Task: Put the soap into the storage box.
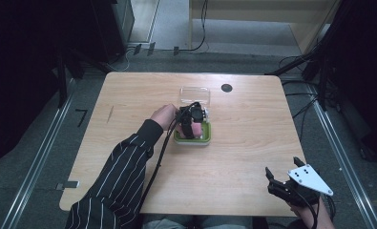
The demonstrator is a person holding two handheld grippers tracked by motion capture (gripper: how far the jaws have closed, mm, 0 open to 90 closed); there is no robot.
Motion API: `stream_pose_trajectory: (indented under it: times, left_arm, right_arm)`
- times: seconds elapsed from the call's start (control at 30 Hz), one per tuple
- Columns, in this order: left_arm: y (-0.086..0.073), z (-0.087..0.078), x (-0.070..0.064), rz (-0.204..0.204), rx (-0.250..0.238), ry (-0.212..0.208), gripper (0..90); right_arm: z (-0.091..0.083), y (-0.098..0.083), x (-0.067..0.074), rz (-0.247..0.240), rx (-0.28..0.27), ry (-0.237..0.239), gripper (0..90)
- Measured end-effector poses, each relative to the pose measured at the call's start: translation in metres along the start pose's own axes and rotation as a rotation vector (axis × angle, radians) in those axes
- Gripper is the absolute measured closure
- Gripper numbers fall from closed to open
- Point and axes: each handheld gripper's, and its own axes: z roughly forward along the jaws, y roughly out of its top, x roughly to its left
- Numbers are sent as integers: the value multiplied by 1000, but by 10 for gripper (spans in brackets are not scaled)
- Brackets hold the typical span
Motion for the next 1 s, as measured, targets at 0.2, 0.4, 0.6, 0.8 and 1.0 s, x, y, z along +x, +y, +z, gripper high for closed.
stream_pose_trajectory:
  times: [0.2,0.4,0.6,0.8,1.0]
  left_arm:
    - [-1,1,1,-2,-3,-4,378]
    - [-1,-1,1,-1,-4,-10,372]
    - [-2,-8,0,-5,-16,-15,330]
    - [-4,-10,2,-23,3,-6,259]
    - [-8,-15,1,-61,38,4,143]
  right_arm:
    - [0,0,0,0,-2,-3,135]
    - [0,0,0,0,0,-2,135]
    - [1,0,0,2,0,-1,135]
    - [5,1,0,-4,3,4,135]
    - [3,1,0,-3,-4,8,135]
